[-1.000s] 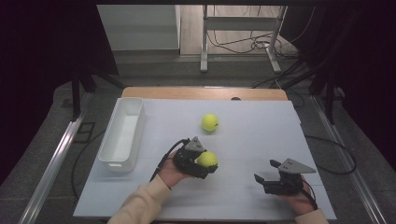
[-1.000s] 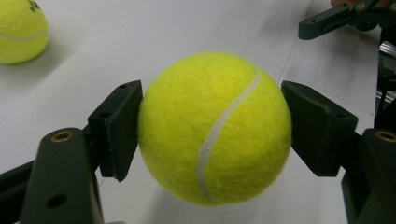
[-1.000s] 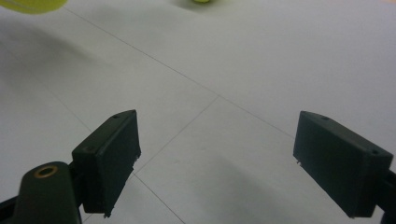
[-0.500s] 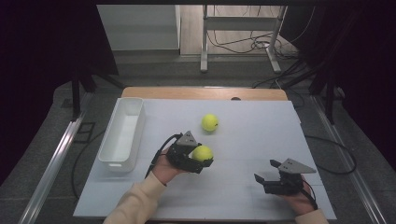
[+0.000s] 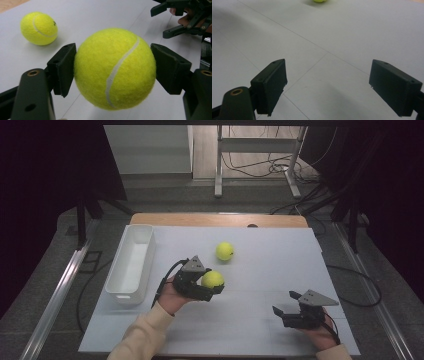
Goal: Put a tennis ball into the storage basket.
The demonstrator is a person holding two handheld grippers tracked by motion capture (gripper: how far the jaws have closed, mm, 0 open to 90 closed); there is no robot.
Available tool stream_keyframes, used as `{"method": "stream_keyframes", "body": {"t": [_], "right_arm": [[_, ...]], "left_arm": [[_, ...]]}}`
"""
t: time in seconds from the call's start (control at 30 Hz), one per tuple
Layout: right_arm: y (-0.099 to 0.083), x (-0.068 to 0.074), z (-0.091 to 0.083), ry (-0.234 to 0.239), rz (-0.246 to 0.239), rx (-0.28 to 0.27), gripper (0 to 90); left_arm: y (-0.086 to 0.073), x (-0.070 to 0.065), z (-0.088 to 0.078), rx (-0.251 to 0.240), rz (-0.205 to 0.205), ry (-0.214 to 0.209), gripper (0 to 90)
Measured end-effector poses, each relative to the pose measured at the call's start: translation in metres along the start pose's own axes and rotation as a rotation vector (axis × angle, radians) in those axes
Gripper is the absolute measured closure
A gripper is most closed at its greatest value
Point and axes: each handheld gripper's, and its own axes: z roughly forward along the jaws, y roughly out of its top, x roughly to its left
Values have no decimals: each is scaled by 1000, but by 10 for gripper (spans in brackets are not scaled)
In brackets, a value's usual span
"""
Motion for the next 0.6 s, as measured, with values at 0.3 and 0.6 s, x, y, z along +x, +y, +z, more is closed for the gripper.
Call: {"method": "stream_keyframes", "body": {"t": [0.3,0.6], "right_arm": [[0,0,0,-3,-4,1,154],[0,0,0,-2,-2,4,154]], "left_arm": [[1,4,-8,-22,-7,18,253],[2,10,-18,-49,-19,42,253]]}}
